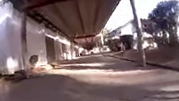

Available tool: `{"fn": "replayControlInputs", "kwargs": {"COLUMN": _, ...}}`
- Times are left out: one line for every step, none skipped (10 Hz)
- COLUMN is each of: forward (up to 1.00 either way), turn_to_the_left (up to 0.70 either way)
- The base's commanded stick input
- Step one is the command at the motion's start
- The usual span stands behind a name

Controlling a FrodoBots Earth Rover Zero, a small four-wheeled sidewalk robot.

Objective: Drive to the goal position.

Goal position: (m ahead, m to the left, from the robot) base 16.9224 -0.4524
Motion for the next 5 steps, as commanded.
{"fn": "replayControlInputs", "kwargs": {"forward": 0.85, "turn_to_the_left": 0.00}}
{"fn": "replayControlInputs", "kwargs": {"forward": 0.85, "turn_to_the_left": 0.00}}
{"fn": "replayControlInputs", "kwargs": {"forward": 0.85, "turn_to_the_left": 0.00}}
{"fn": "replayControlInputs", "kwargs": {"forward": 0.85, "turn_to_the_left": 0.00}}
{"fn": "replayControlInputs", "kwargs": {"forward": 0.85, "turn_to_the_left": 0.00}}
